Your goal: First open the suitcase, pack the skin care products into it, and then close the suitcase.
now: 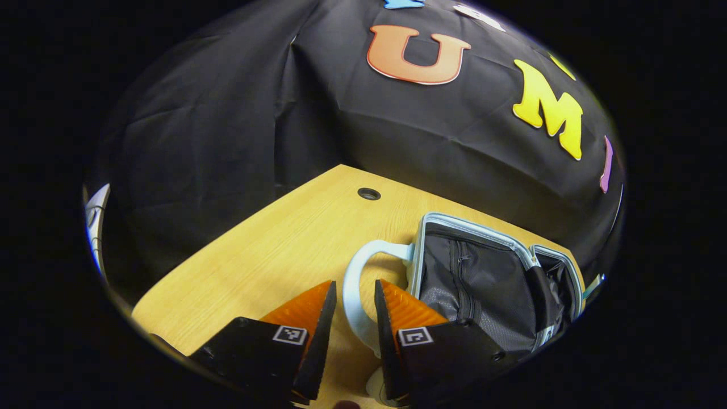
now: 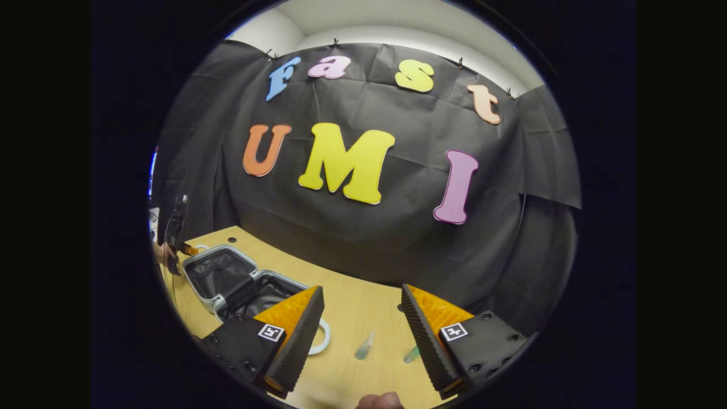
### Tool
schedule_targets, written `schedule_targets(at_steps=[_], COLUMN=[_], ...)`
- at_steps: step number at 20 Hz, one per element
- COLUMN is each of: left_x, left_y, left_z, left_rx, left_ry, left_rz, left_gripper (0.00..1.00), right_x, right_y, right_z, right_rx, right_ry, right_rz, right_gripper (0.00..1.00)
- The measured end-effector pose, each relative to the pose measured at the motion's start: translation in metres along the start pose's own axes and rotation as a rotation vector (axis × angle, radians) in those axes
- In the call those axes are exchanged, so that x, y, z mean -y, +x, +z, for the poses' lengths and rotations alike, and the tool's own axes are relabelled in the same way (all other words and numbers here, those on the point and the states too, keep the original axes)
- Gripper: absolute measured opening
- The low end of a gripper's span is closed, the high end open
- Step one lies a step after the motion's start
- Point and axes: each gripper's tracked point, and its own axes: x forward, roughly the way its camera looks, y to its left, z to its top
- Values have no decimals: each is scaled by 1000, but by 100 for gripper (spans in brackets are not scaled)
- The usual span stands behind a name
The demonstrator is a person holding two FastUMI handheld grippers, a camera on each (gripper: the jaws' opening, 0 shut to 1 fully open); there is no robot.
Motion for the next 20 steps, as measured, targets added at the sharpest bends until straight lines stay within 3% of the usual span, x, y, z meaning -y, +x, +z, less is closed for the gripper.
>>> schedule_targets(at_steps=[3,4,5,6,12,20], left_x=[23,33,44,56,188,386], left_y=[-29,-40,-57,-73,-163,-230], left_z=[37,50,63,76,126,53], left_rx=[98,129,164,198,372,387], left_ry=[30,46,66,80,100,215], left_rz=[2,2,24,27,-18,-166], left_gripper=[64,76,75,99,98,98], right_x=[9,14,18,26,90,160], right_y=[-3,-4,-7,-9,-30,-50], right_z=[2,0,-2,-3,-15,-54], right_rx=[14,14,14,19,47,26], right_ry=[38,58,78,94,153,181], right_rz=[-11,-13,-14,-22,-98,-168], right_gripper=[82,81,81,81,81,81])
